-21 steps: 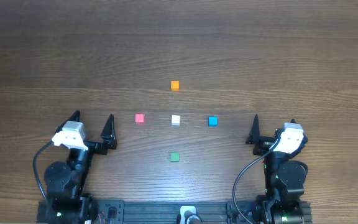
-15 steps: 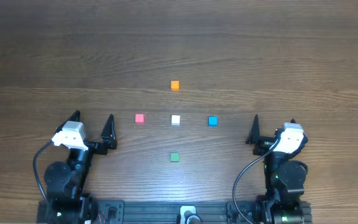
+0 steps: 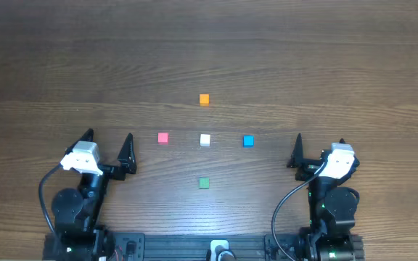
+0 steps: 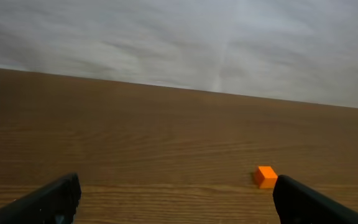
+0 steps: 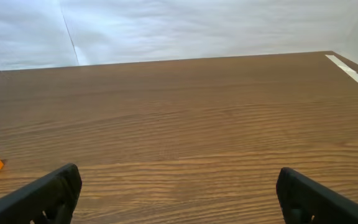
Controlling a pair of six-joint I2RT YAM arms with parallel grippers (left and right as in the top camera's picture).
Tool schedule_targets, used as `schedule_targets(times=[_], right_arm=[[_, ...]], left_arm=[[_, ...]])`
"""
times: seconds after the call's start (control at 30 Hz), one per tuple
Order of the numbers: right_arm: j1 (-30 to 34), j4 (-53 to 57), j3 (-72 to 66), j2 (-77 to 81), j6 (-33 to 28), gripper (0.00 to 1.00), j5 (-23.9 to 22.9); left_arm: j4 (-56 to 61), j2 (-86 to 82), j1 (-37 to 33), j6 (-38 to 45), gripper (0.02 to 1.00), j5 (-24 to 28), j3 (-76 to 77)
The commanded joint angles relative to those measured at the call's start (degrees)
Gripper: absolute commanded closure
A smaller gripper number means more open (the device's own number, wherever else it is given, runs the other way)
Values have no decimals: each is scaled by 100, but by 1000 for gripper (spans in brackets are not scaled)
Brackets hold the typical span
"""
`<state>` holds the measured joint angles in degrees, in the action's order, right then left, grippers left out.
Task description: Stack Cubes
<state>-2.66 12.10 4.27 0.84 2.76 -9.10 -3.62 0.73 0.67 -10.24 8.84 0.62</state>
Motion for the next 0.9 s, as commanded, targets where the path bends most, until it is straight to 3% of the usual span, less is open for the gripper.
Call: schedule_targets(times=[0.03,0.9], right_arm=[[42,-15,-55,-46,-28,9,48],[42,-15,-55,-46,-28,7,48]], left_arm=[[4,-35,-31,85,18,55,-28],[87,7,-9,-11,18,70,-28]])
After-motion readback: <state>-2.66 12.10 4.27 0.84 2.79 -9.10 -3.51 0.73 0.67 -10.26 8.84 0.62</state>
